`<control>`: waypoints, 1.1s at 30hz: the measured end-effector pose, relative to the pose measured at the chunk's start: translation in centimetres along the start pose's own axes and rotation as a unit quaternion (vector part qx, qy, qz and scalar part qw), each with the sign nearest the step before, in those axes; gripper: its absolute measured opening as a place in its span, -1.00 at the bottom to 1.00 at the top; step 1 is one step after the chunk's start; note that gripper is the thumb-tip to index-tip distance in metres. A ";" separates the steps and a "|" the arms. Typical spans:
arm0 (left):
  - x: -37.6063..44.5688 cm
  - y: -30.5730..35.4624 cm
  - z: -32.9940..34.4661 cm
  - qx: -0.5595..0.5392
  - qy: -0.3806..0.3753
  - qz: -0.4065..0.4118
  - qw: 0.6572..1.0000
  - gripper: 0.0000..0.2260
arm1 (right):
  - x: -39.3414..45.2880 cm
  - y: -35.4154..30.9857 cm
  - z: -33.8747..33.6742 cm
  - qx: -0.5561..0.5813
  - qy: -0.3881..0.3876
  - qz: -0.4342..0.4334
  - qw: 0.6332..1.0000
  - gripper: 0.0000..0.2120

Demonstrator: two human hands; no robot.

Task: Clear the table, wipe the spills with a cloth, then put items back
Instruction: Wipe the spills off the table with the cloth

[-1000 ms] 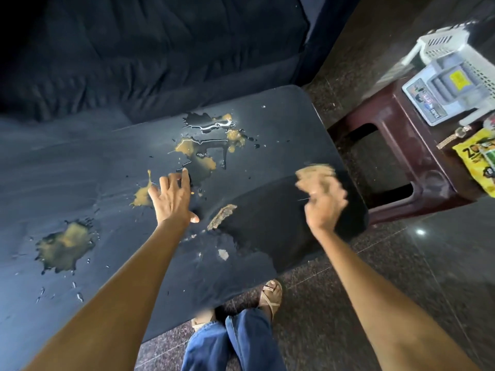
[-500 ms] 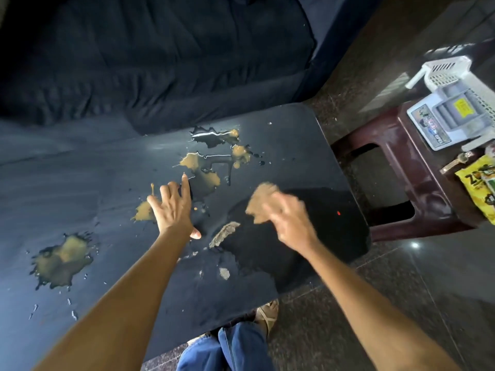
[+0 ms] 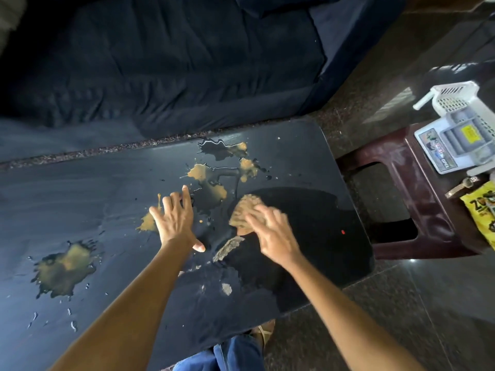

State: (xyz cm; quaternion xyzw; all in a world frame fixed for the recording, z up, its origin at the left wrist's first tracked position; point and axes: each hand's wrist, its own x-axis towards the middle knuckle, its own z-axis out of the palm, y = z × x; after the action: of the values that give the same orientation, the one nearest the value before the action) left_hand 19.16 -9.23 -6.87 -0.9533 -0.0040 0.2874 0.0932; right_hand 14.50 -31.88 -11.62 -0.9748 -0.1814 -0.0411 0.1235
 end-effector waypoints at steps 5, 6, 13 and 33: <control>0.4 -0.2 0.1 0.001 -0.006 -0.007 1.000 0.35 | 0.1 8.4 -2.7 -0.015 0.143 0.488 0.861 -0.58; 0.6 -0.2 0.0 0.006 -0.010 -0.009 1.000 0.36 | 1.0 8.6 -2.6 -0.012 0.131 0.602 0.788 -0.54; 0.4 0.5 -0.4 0.046 -0.031 -0.032 0.998 0.38 | 3.5 0.9 0.6 -0.028 0.040 0.314 0.948 -0.40; 4.3 -2.0 -4.7 0.017 -0.012 -0.022 1.000 0.10 | 11.7 10.3 -2.4 -0.014 -0.018 0.267 0.963 -0.51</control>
State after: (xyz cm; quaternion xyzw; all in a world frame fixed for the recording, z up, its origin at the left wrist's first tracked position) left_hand 25.42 -7.83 -5.00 -0.9475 -0.0211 0.2971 0.1161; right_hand 29.02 -37.78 -10.14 -0.9900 0.0839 0.0083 0.1130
